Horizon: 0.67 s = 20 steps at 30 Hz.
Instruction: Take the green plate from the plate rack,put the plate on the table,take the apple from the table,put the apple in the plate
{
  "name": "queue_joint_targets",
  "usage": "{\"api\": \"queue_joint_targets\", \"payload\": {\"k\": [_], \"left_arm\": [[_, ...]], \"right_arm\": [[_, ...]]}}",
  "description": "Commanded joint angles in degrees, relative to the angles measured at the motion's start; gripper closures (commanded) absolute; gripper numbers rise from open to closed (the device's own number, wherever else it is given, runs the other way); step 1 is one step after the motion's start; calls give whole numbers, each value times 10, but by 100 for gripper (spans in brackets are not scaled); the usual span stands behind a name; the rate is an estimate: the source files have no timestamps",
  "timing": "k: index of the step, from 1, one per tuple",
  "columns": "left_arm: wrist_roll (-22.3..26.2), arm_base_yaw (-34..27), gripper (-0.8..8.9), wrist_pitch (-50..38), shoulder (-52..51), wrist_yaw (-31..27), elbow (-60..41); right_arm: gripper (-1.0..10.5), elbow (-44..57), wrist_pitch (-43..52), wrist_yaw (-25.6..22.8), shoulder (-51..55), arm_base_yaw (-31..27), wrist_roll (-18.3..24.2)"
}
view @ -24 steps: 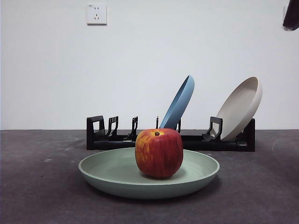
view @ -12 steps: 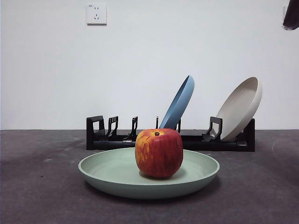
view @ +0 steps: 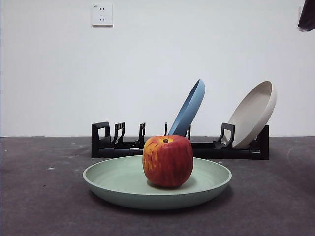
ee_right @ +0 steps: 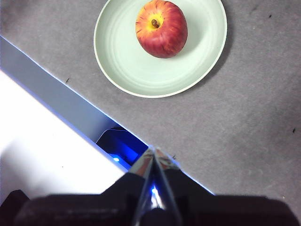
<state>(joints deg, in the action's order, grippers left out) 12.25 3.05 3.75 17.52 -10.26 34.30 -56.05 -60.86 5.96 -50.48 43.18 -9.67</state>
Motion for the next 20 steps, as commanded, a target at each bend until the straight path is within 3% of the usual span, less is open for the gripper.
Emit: {"api": "queue_joint_targets", "payload": {"k": [1, 11, 20], "left_arm": [[-16, -10, 817, -21, -37, 19, -78], [-65, -25, 817, -28, -156, 19, -276], [-108, -31, 817, -7, -174, 49, -341]], "right_arm": [[946, 2, 2, -1, 3, 1, -3], [946, 2, 2, -1, 3, 1, -3], [946, 2, 2, -1, 3, 1, -3]]}}
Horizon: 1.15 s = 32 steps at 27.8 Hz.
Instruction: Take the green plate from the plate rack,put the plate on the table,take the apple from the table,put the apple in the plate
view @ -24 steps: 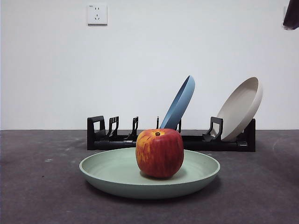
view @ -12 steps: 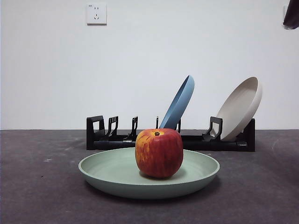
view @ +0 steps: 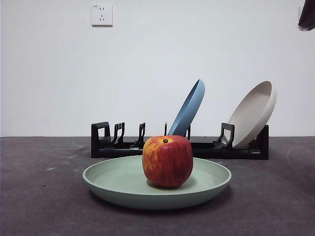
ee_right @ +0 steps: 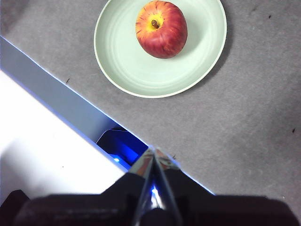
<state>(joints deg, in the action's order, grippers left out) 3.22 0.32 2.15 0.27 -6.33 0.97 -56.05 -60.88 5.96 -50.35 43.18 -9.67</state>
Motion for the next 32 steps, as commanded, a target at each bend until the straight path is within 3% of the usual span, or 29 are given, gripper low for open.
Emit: {"api": "queue_joint_targets", "payload": {"k": [1, 8, 28, 31, 32], "left_arm": [[-18, -4, 817, 19, -2, 15, -8], [-19, -4, 817, 86, 0, 25, -8], [-21, -4, 817, 82, 1, 36, -8], [-21, -4, 817, 82, 1, 36, -8], [-21, -4, 817, 82, 1, 36, -8]], "right_arm": [[946, 2, 2, -1, 2, 1, -3], [946, 2, 2, -1, 2, 1, -4], [946, 2, 2, -1, 2, 1, -3], [946, 2, 2, -3, 4, -1, 10], [946, 2, 7, -10, 9, -9, 39]]}}
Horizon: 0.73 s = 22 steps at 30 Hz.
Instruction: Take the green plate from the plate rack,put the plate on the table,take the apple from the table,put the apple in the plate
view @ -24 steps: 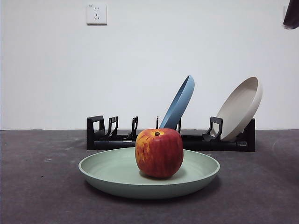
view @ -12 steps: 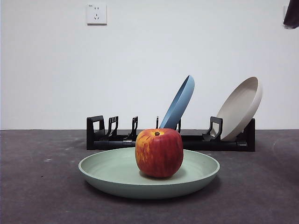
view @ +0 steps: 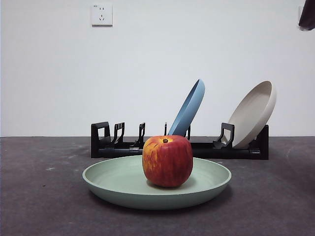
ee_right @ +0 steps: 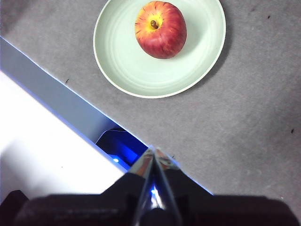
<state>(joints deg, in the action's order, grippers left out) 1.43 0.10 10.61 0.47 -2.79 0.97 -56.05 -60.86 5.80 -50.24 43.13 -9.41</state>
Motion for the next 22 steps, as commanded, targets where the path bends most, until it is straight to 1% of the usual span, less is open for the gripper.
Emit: {"api": "queue_joint_targets", "payload": {"k": [1, 3, 5, 10, 11, 13, 16, 18, 22], "left_arm": [[-3, -2, 817, -3, -1, 1, -8], [-3, -2, 817, -3, -1, 1, -8], [-3, -2, 817, -3, -1, 1, -8], [-3, -2, 817, -3, -1, 1, -8], [-3, -2, 817, -3, -1, 1, -8], [-3, -2, 817, -3, -1, 1, -8], [-3, -2, 817, -3, -1, 1, -8], [-3, -2, 817, -3, -1, 1, -8], [-3, -2, 817, -3, -1, 1, -8]], "right_arm": [[946, 2, 15, -19, 14, -19, 51], [946, 5, 56, -26, 25, -47, 74], [946, 13, 126, -17, 40, -91, 76], [946, 80, 315, 71, 107, -235, 73], [946, 97, 342, 80, 122, -260, 74], [946, 141, 400, 78, 157, -309, 74], [946, 212, 469, 77, 214, -362, 81], [946, 262, 509, 75, 252, -385, 85], [946, 361, 563, 73, 326, -411, 99]]}}
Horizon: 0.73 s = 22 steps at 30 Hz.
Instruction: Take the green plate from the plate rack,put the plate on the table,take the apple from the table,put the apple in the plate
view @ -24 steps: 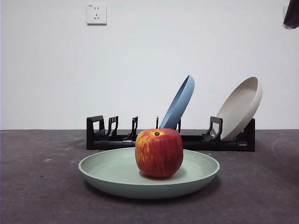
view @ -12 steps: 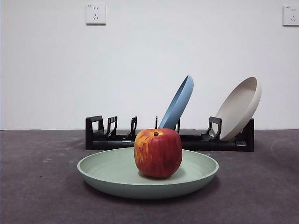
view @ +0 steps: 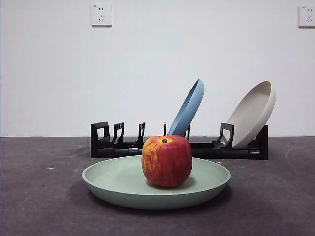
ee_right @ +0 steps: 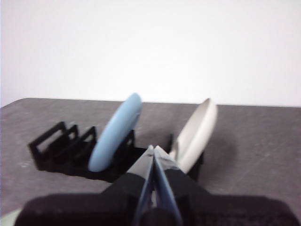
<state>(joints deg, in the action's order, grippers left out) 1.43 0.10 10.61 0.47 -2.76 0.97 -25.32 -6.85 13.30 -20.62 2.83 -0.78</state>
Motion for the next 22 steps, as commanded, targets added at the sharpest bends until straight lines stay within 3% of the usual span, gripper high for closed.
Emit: {"api": "queue_joint_targets", "payload": {"k": [1, 9, 22], "left_arm": [[-3, -2, 817, -3, -1, 1, -8], [-3, -2, 817, -3, -1, 1, -8], [-3, -2, 817, -3, -1, 1, -8]], "right_arm": [[946, 74, 31, -2, 44, -11, 12], [946, 205, 49, -1, 142, -14, -11], [946, 243, -26, 1, 206, -12, -9]]}}
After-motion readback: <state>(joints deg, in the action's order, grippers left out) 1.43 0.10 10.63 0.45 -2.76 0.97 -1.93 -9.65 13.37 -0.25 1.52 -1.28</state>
